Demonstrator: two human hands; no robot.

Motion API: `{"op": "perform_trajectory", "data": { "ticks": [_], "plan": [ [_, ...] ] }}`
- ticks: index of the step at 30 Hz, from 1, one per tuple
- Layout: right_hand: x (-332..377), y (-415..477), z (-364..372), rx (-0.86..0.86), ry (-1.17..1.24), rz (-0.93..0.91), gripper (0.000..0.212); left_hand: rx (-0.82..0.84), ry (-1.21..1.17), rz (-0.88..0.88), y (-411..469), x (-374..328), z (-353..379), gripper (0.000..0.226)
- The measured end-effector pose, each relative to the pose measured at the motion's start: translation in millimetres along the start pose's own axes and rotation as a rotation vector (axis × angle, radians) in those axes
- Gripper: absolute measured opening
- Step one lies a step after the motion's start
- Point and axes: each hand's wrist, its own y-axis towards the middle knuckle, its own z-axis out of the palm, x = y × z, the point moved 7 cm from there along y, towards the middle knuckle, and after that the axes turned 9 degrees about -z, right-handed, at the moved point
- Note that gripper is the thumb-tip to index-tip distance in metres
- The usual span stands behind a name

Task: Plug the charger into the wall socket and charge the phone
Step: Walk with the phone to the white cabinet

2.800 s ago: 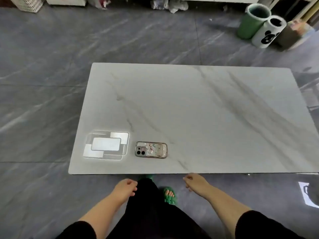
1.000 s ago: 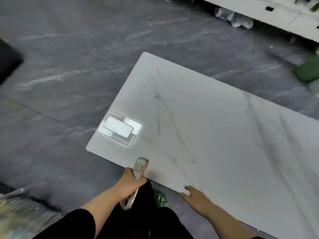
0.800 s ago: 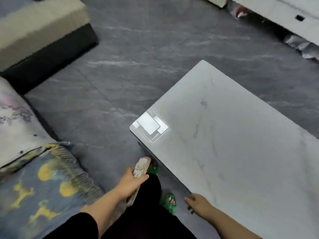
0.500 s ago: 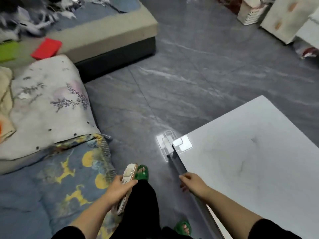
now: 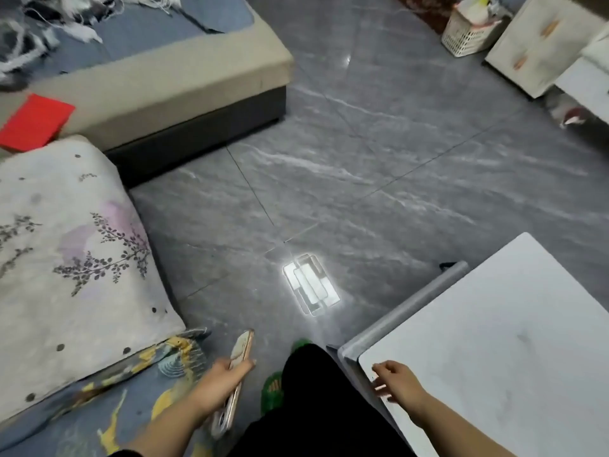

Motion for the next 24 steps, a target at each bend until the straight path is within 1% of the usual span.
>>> {"op": "perform_trajectory", "data": {
  "ticks": [3, 5, 7, 9, 12, 15, 17, 19, 21, 24],
  "plan": [
    [-2, 19, -30, -0.056, 0.081, 0.115, 0.023, -0.031, 0.06, 0.1, 18, -89, -10, 0.031],
    [1, 36, -40, -0.06, 0.159, 0.197, 0.024, -0.065, 0.098, 0.149, 26, -145, -16, 0.029],
    [19, 61, -50, -0.069, 0.248, 0.227, 0.023, -0.088, 0.099, 0.15, 35, -201, -23, 0.036],
    [47, 90, -63, -0.12, 0.343, 0.212, 0.019, -0.102, 0.137, 0.156, 48, -253, -30, 0.041],
    [98, 132, -94, -0.176, 0.407, 0.201, 0.023, -0.125, 0.202, 0.167, 64, -333, -34, 0.043],
    [161, 174, -137, -0.253, 0.482, 0.148, 0.025, -0.137, 0.28, 0.198, 79, -414, -35, 0.033],
    [206, 201, -173, -0.291, 0.536, 0.097, 0.02, -0.117, 0.351, 0.225, 95, -470, -31, 0.027],
    [245, 221, -210, -0.343, 0.597, 0.036, 0.016, -0.094, 0.417, 0.255, 106, -521, -26, 0.026],
    [276, 242, -249, -0.398, 0.66, -0.008, 0.015, -0.07, 0.469, 0.257, 123, -579, -19, 0.034],
    [307, 268, -299, -0.421, 0.745, -0.028, 0.016, 0.002, 0.59, 0.245, 146, -662, 4, 0.044]
  ]
}}
